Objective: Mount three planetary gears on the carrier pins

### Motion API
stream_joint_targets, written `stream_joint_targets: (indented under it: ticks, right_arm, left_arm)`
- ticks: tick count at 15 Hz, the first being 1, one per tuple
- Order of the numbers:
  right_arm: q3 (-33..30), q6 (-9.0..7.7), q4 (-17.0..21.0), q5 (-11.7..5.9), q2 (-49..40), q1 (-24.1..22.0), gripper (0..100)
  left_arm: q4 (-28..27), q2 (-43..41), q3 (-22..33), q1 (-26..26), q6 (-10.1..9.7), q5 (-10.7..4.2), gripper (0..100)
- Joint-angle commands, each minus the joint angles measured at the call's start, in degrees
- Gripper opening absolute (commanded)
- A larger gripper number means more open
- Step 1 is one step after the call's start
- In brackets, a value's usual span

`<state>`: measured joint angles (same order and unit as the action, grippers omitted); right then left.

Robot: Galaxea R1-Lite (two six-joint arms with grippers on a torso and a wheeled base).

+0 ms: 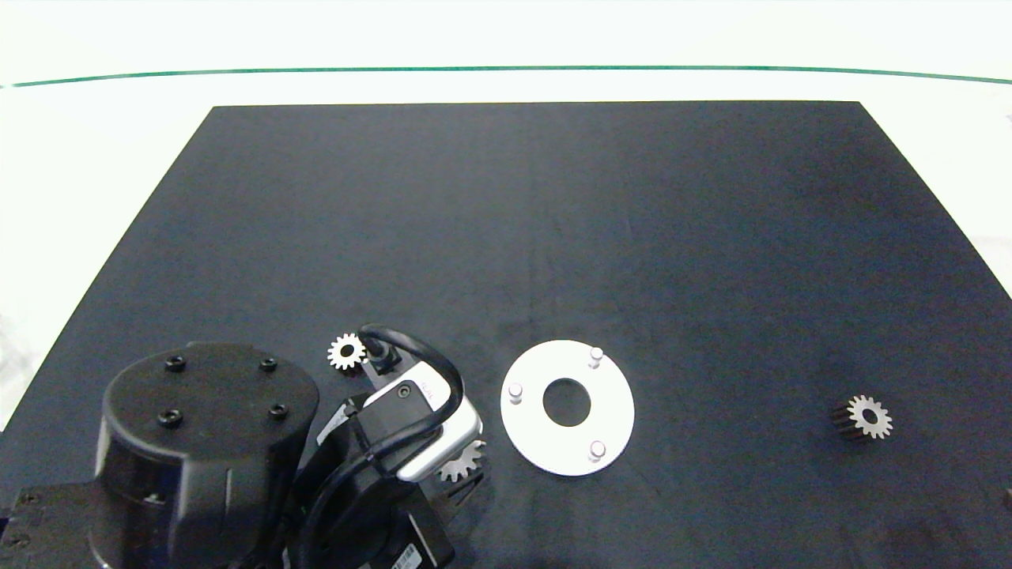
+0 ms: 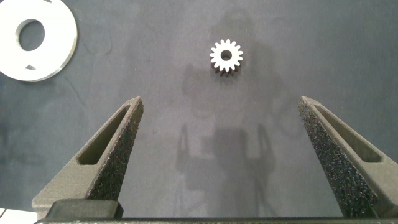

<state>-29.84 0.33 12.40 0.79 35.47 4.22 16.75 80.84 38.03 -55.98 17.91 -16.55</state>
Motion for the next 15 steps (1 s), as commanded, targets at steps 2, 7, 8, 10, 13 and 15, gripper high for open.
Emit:
stream_joint_targets:
  ticks: [2, 7, 8, 10, 13, 15]
  right_arm:
    - [0.2, 0.02, 0.0, 0.35, -0.8, 0.1, 100]
    - [0.1, 0.02, -0.1, 0.44, -0.9, 0.1, 100]
    - [0.2, 0.02, -0.1, 0.44, -1.0, 0.1, 100]
    - [0.2, 0.11, -0.1, 0.44, -1.1, 0.1, 100]
    - [0.2, 0.2, -0.1, 0.44, -1.5, 0.2, 100]
    - [0.2, 0.29, -0.1, 0.53, -1.5, 0.2, 100]
  left_arm:
    - [0.2, 3.9, 1.7, -1.3, 0.11, -0.67, 22]
    - [0.4, 9.3, 5.5, -4.4, -0.33, -2.61, 22]
    - [0.1, 10.4, 7.2, -4.8, -0.24, -2.87, 22]
    - [-1.2, 12.3, 10.4, -5.3, -0.24, -3.84, 22]
    - [-4.5, 13.8, 12.9, -5.4, -0.33, -4.8, 22]
    - [-4.4, 15.9, 14.3, -5.5, -0.77, -5.24, 22]
